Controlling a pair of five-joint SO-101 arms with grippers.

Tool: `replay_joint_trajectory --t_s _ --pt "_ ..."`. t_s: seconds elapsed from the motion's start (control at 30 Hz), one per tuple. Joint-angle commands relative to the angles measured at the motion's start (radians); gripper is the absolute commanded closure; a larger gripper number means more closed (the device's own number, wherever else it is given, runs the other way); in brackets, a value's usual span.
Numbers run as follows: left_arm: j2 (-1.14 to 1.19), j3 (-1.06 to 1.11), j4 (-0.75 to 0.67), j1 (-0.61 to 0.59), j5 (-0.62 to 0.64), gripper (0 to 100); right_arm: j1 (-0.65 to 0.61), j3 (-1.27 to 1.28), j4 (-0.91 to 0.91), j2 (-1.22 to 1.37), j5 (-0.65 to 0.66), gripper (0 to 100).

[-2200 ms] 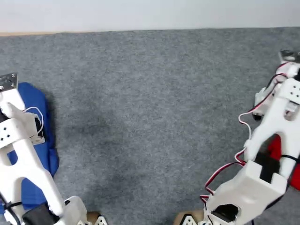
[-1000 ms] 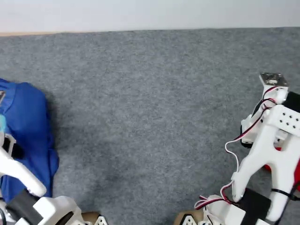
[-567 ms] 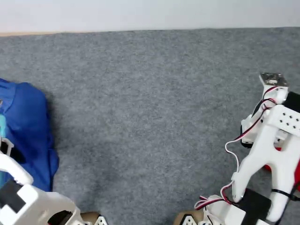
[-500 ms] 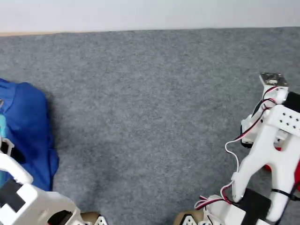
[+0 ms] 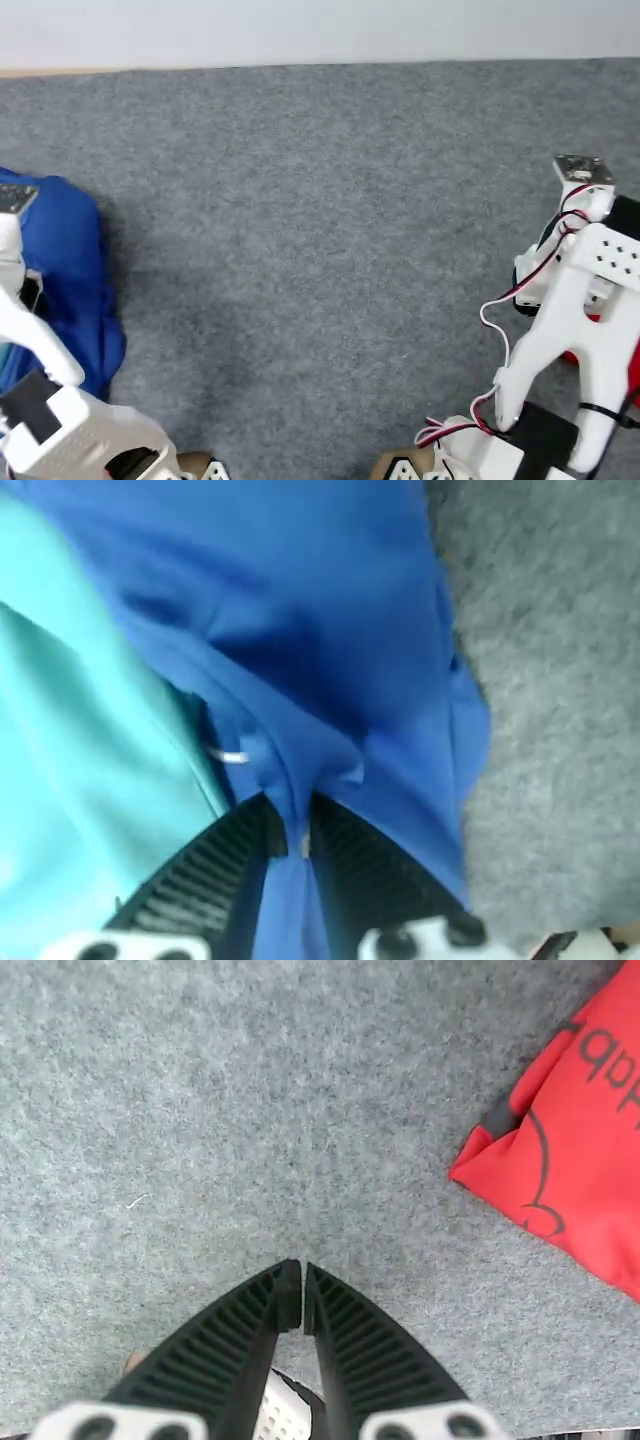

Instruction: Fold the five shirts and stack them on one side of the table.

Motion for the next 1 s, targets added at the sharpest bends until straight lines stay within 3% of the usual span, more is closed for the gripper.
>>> replay_joint_trajectory --t_s 0.0,0.2,0.37,0.57,0.8,0.97 --pt "-0.038 -0.081 0.072 0.066 0.032 100 -0.005 -0.003 0.044 -0.045 -0.026 98.3" --pt "-0.256 -0.053 0.121 0.315 0.094 100 -0.005 -0.003 0.042 -0.045 -0.029 98.3" --pt "-0.397 0.024 0.117 0.635 0.203 100 -0.005 -0.003 0.042 -0.045 -0.028 98.3" --pt "-0.404 0.139 0.087 0.962 0.361 100 -0.005 -0.003 0.042 -0.045 -0.028 98.3" --pt "-0.404 0.3 0.015 1.232 0.413 100 -0.005 -0.003 0.042 -0.045 -0.026 98.3" --pt "-0.408 0.351 0.015 1.347 0.459 100 -0.005 -0.003 0.042 -0.045 -0.026 98.3"
